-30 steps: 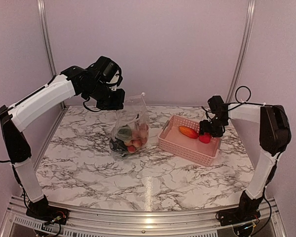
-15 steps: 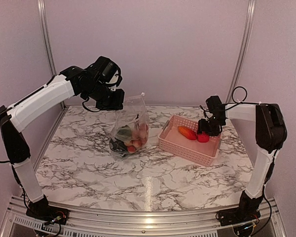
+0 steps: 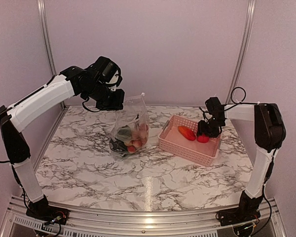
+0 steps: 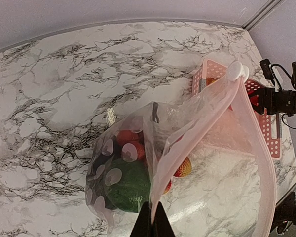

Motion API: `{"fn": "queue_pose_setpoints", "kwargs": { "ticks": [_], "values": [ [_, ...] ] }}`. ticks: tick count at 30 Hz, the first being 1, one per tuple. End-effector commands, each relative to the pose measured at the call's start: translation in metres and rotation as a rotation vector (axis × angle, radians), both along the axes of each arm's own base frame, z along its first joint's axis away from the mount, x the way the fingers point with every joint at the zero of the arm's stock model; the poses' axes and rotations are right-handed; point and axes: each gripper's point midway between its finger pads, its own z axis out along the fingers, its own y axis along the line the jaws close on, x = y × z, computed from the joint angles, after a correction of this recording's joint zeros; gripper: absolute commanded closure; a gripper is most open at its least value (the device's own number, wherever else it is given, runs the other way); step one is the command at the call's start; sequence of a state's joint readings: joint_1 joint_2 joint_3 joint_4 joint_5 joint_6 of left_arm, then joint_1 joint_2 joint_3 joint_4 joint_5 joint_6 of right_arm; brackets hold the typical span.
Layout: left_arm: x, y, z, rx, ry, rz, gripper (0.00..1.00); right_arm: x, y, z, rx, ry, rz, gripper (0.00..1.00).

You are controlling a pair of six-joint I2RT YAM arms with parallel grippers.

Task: Place the food in the zip-top bag and seal the zipper
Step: Pick up the fake fruit from the bin, then place the fake fruit in the zipper food storage bag.

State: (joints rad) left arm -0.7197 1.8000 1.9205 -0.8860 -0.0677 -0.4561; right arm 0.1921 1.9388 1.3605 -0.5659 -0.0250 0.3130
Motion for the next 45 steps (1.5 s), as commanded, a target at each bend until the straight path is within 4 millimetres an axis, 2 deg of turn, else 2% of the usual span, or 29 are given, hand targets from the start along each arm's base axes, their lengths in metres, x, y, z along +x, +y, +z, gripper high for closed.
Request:
{"fn": "queue_pose_setpoints", "kwargs": {
  "ticks": [1,4,6,10,13,16,18,22,26,31,33,34,35,36,41,43,45],
  "values": [
    [-0.001,0.004,0.005,-0.005,-0.011,-0.005,1.0,-0.001,0.006,0.05,0.026,-0.071,0.015,0.41],
    [-0.001,0.004,0.003,0.002,-0.009,-0.004,1.0,-0.005,0.02,0.092,0.057,-0.151,0.047,0.42],
    [0.0,0.004,0.003,0.003,-0.009,-0.003,1.0,-0.011,0.04,0.12,0.108,-0.206,0.098,0.43],
    [0.0,0.004,0.003,0.005,-0.014,-0.004,1.0,-0.041,0.112,0.167,0.201,-0.302,0.302,0.44],
    [0.001,0.005,0.004,0.006,-0.017,-0.001,1.0,-0.063,0.158,0.213,0.257,-0.411,0.429,0.44],
    [0.001,0.004,0.003,0.002,-0.013,-0.002,1.0,-0.078,0.193,0.267,0.36,-0.544,0.514,0.45],
    [0.0,0.002,0.004,-0.013,-0.008,-0.001,1.0,-0.087,0.212,0.294,0.438,-0.605,0.555,0.46],
    [-0.001,-0.009,0.011,-0.089,0.006,-0.006,1.0,-0.109,0.253,0.331,0.577,-0.664,0.663,0.46],
    [-0.002,-0.018,0.016,-0.142,0.014,-0.024,1.0,-0.125,0.288,0.341,0.65,-0.68,0.738,0.45],
    [-0.004,-0.019,0.016,-0.153,0.023,-0.029,1.0,-0.125,0.319,0.315,0.625,-0.633,0.788,0.45],
    [-0.005,-0.019,0.016,-0.155,0.024,-0.03,1.0,-0.122,0.325,0.304,0.602,-0.62,0.795,0.36],
    [-0.006,-0.018,0.016,-0.155,0.023,-0.031,1.0,-0.119,0.326,0.301,0.589,-0.612,0.789,0.26],
    [-0.006,-0.017,0.017,-0.154,0.022,-0.03,1.0,-0.117,0.325,0.298,0.572,-0.605,0.782,0.08],
    [-0.006,-0.016,0.018,-0.153,0.016,-0.026,1.0,-0.116,0.323,0.298,0.557,-0.607,0.777,0.02],
    [-0.009,-0.01,0.016,-0.147,0.015,-0.013,1.0,-0.12,0.301,0.33,0.523,-0.711,0.75,0.02],
    [-0.01,-0.009,0.015,-0.144,0.017,-0.01,1.0,-0.116,0.286,0.338,0.484,-0.753,0.717,0.01],
    [-0.011,-0.007,0.015,-0.142,0.017,-0.006,1.0,-0.108,0.263,0.339,0.42,-0.787,0.652,0.02]
  ]
}}
